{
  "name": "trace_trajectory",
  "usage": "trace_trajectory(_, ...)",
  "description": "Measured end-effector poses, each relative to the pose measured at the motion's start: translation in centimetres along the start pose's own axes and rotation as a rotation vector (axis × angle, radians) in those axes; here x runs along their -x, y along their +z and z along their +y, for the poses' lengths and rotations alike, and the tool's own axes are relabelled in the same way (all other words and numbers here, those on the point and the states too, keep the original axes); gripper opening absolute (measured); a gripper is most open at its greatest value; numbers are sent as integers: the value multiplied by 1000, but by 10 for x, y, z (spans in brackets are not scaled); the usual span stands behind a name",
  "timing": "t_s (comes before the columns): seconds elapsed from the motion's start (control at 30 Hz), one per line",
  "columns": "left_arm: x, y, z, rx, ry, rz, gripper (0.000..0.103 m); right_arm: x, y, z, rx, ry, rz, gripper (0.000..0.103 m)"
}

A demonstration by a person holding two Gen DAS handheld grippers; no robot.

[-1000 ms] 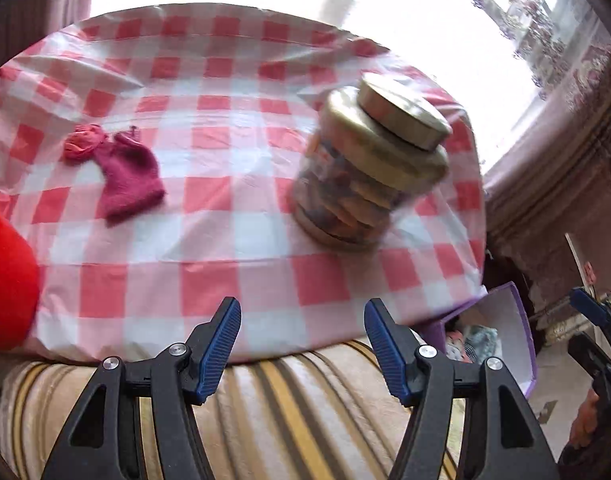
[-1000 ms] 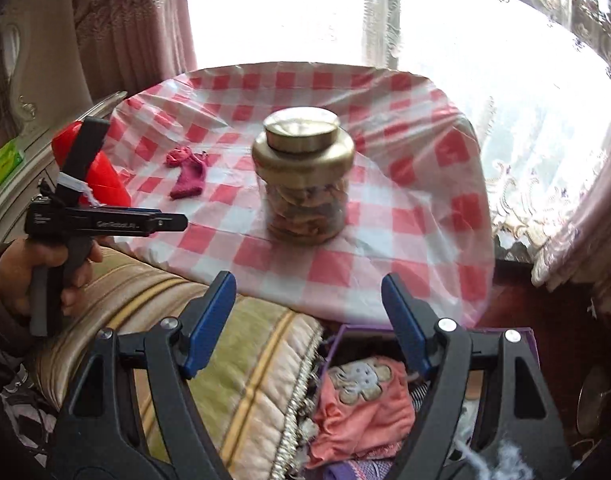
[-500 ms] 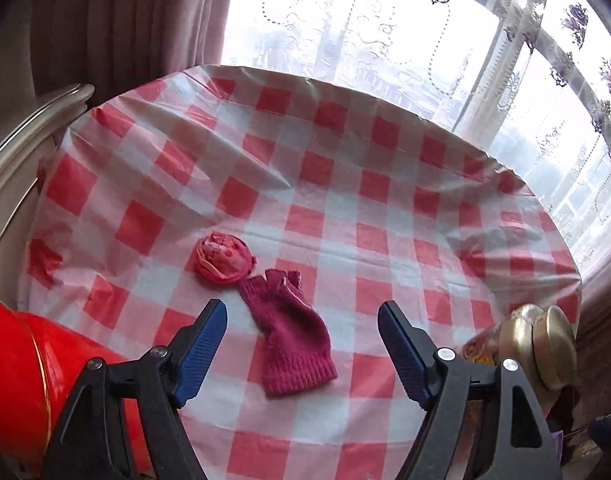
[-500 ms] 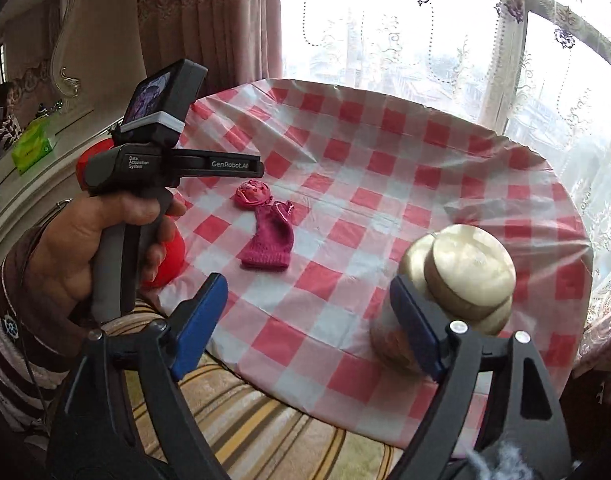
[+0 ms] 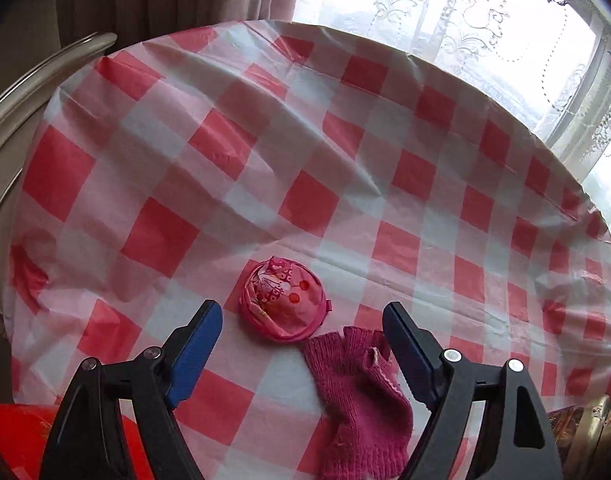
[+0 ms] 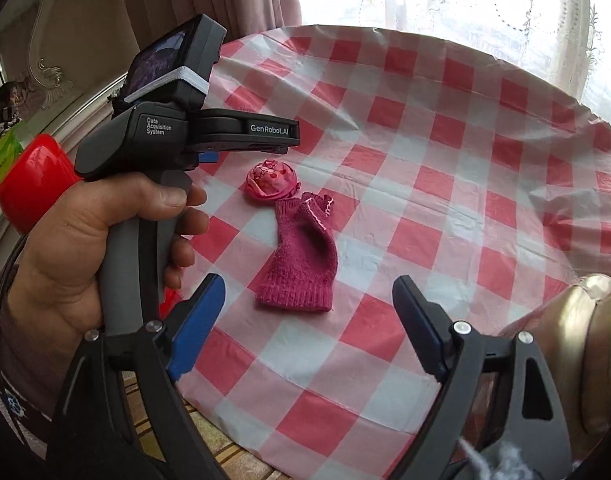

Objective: Organize soft objects
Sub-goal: 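Grasp the pink round pouch with the left gripper while the right gripper grasps the pink knitted glove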

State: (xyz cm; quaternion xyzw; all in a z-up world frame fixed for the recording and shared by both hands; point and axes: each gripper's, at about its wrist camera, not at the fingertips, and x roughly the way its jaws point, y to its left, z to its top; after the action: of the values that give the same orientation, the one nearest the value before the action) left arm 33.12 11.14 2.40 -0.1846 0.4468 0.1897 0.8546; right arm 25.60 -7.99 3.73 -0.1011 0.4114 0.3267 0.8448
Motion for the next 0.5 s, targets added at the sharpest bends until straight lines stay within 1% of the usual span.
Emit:
trace_trajectory(0.17,-31,4,-1,-7,-5,21,83,-46,4,-11,5,20,69,88)
trace_trajectory(0.27,-46,5,0,-9,14,26,83,-71,6,-18,6,22,112,88)
trace_trajectory(0.33,-57,4,2,-12,13,42,83,-82,6,-20,5,39,121,88)
trace_trajectory(0.4,-66,2,5,-21,23,61,83,-90,6,-18,19,75,128,89)
trace_trajectory(0.5,-82,-1,14,-5,15,101,83,-102,6,-12,44,101,142,93)
